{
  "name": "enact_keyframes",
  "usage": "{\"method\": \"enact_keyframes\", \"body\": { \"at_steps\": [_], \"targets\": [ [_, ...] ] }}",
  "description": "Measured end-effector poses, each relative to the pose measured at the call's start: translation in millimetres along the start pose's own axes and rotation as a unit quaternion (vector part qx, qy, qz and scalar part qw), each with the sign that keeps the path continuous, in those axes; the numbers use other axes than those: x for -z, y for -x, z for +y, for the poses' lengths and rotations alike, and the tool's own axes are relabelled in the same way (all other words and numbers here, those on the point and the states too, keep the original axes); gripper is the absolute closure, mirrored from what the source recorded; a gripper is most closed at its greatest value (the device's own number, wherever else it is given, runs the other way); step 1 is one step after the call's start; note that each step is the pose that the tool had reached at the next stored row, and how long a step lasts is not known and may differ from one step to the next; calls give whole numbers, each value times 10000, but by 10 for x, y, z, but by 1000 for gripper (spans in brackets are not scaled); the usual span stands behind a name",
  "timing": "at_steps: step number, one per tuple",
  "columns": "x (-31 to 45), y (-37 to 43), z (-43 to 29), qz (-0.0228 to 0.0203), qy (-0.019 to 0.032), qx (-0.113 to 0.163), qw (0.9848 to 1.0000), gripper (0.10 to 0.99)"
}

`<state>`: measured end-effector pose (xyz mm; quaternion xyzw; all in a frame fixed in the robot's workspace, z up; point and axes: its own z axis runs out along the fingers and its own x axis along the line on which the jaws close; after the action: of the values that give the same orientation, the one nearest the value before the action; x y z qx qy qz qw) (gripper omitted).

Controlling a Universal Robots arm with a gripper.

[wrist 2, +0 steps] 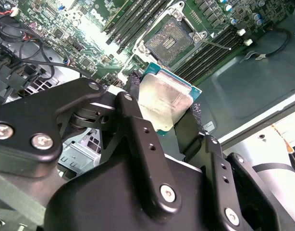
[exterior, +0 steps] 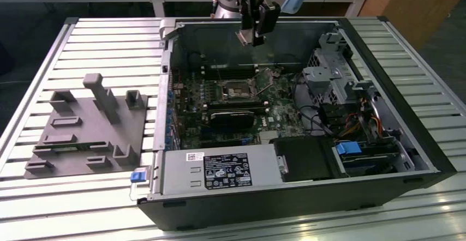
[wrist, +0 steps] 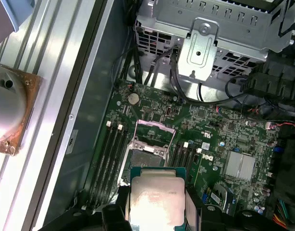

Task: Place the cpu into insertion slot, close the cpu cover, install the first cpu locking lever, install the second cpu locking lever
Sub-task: 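Place the cpu into insertion slot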

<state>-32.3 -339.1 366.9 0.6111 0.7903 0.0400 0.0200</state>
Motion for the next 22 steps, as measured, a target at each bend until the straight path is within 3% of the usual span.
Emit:
{"method": "enact_keyframes", "body": {
  "at_steps": [22],
  "targets": [
    [-56,1,-5,-16,-4,1,10000,545]
  ]
}}
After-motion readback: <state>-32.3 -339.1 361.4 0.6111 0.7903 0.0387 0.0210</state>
